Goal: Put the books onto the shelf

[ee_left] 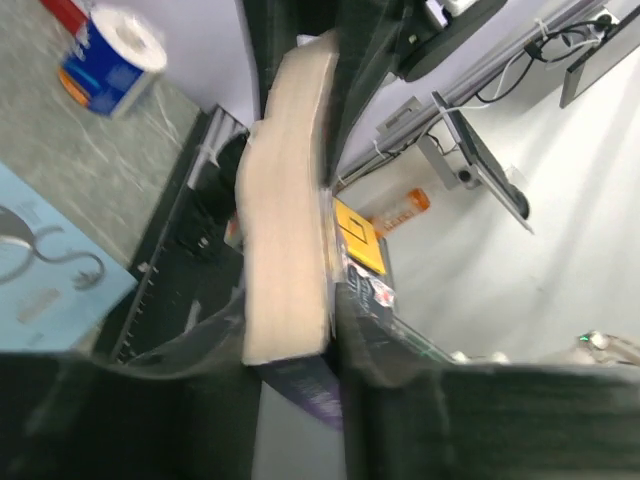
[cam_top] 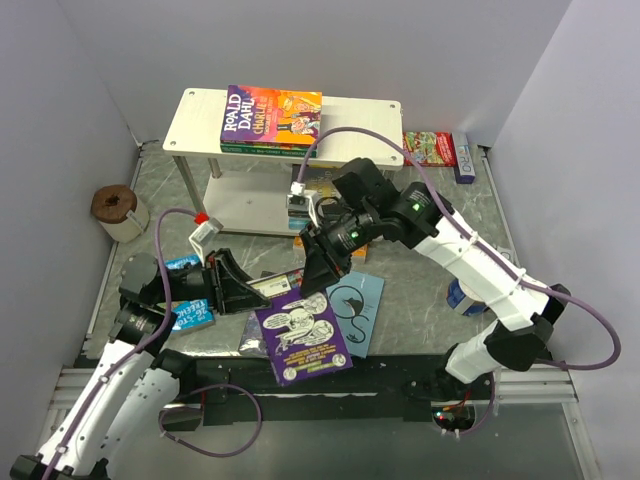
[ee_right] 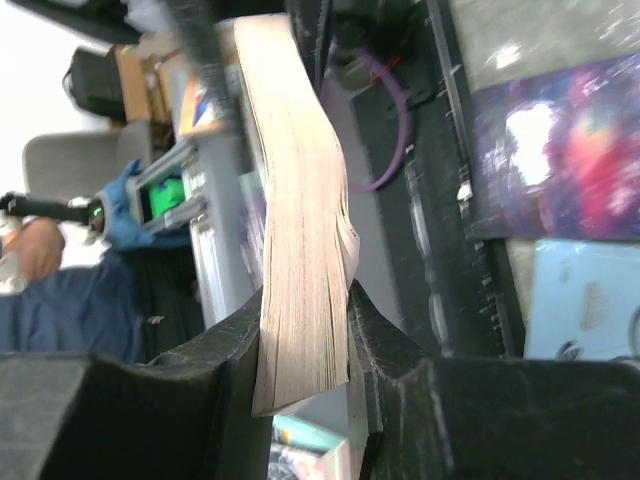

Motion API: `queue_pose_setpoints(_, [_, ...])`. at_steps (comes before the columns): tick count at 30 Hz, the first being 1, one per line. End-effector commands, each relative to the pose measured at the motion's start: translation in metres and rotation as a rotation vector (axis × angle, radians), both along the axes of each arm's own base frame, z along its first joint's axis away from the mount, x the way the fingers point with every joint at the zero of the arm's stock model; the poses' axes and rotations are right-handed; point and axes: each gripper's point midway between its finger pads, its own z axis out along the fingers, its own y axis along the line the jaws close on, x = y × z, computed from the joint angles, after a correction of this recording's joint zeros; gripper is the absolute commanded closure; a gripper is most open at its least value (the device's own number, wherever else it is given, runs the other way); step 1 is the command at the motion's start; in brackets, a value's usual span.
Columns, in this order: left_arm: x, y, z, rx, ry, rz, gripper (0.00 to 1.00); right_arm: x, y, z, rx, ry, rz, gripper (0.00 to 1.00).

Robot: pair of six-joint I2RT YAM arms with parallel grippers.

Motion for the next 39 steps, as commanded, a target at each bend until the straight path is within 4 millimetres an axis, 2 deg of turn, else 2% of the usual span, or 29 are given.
queue_pose_setpoints(1, [-0.018,-0.001,0.015,0.013,-0.134,-0.063,0.99,-0.008,0.004,0.022,0.053,-0.055,0.037,1.0])
queue_pose_setpoints(6, [-0.015,0.002,0.026,0.012,-0.159,0.02,0.99,-0.01,0.001,0.023,0.031,-0.088,0.028,1.0])
queue_pose_setpoints(7, [-0.013,0.003,0.029,0.018,-0.154,0.043,0.99,-0.009,0.0,0.024,0.028,-0.098,0.014,0.88])
queue_pose_setpoints(8, [-0.009,0.003,0.032,0.013,-0.159,0.069,0.99,-0.002,-0.002,0.022,0.004,-0.13,-0.032,0.82])
queue_pose_setpoints(9, [-0.009,0.004,0.037,0.003,-0.165,0.086,0.99,0.0,-0.005,0.028,0.023,-0.16,-0.058,0.74])
queue_pose_setpoints(10, [-0.009,0.004,0.042,-0.01,-0.157,0.096,0.99,0.002,-0.007,0.029,0.014,-0.166,-0.094,0.56])
queue_pose_setpoints(11, [-0.005,0.005,0.05,-0.034,-0.175,0.131,0.99,0.013,-0.011,0.027,-0.009,-0.206,-0.157,0.5])
queue_pose_setpoints(12, [-0.003,0.006,0.055,-0.047,-0.176,0.153,0.99,0.015,-0.017,0.034,0.003,-0.236,-0.197,0.47])
queue_pose_setpoints(13, [-0.001,0.007,0.059,-0.062,-0.159,0.175,0.99,0.02,-0.02,0.035,-0.008,-0.246,-0.246,0.38])
queue_pose_setpoints(14, [0.004,0.01,0.068,-0.097,-0.175,0.231,0.99,0.037,-0.029,0.033,-0.047,-0.3,-0.348,0.34])
queue_pose_setpoints(17, [0.003,0.017,0.088,-0.186,-0.186,0.29,0.99,0.047,-0.047,0.043,-0.049,-0.352,-0.476,0.23])
queue_pose_setpoints(18, [0.008,0.02,0.093,-0.216,-0.179,0.333,0.99,0.05,-0.059,0.051,-0.036,-0.387,-0.534,0.21])
queue_pose_setpoints(21, [0.012,0.026,0.105,-0.265,-0.147,0.391,0.99,0.053,-0.077,0.066,0.012,-0.432,-0.628,0.12])
queue_pose_setpoints(22, [0.015,0.028,0.107,-0.267,-0.141,0.411,0.99,0.054,-0.081,0.069,0.023,-0.44,-0.652,0.05])
queue_pose_setpoints(23, [0.018,0.029,0.11,-0.269,-0.133,0.433,0.99,0.052,-0.088,0.079,0.059,-0.457,-0.677,0.03])
queue_pose_setpoints(25, [0.025,0.036,0.121,-0.294,-0.117,0.499,0.99,0.055,-0.098,0.081,0.07,-0.477,-0.727,0.0])
queue_pose_setpoints(26, [0.027,0.039,0.125,-0.307,-0.114,0.52,0.99,0.054,-0.106,0.096,0.134,-0.506,-0.761,0.0])
queue_pose_setpoints(28, [0.036,0.047,0.136,-0.344,-0.094,0.596,0.99,0.055,-0.112,0.094,0.156,-0.513,-0.798,0.0])
queue_pose_setpoints(29, [0.039,0.05,0.139,-0.358,-0.089,0.616,0.99,0.05,-0.119,0.102,0.201,-0.522,-0.808,0.01])
queue_pose_setpoints(31, [0.047,0.059,0.151,-0.406,-0.059,0.683,0.99,0.051,-0.12,0.105,0.257,-0.526,-0.834,0.0])
queue_pose_setpoints(32, [0.051,0.063,0.154,-0.427,-0.042,0.71,0.99,0.045,-0.126,0.11,0.303,-0.528,-0.845,0.01])
queue_pose_setpoints(34, [0.053,0.071,0.167,-0.506,-0.023,0.728,0.99,0.048,-0.119,0.106,0.371,-0.503,-0.862,0.0])
queue_pose_setpoints(35, [0.059,0.077,0.17,-0.542,0.001,0.769,0.99,0.04,-0.12,0.113,0.435,-0.495,-0.847,0.0])
queue_pose_setpoints(36, [0.061,0.081,0.174,-0.585,0.038,0.774,0.99,0.042,-0.11,0.108,0.489,-0.456,-0.851,0.0])
queue_pose_setpoints(38, [0.062,0.095,0.188,-0.701,0.035,0.803,0.99,0.026,-0.103,0.117,0.634,-0.404,-0.793,0.0])
queue_pose_setpoints(39, [0.06,0.1,0.196,-0.764,0.055,0.792,0.99,0.027,-0.09,0.09,0.638,-0.313,-0.786,0.0])
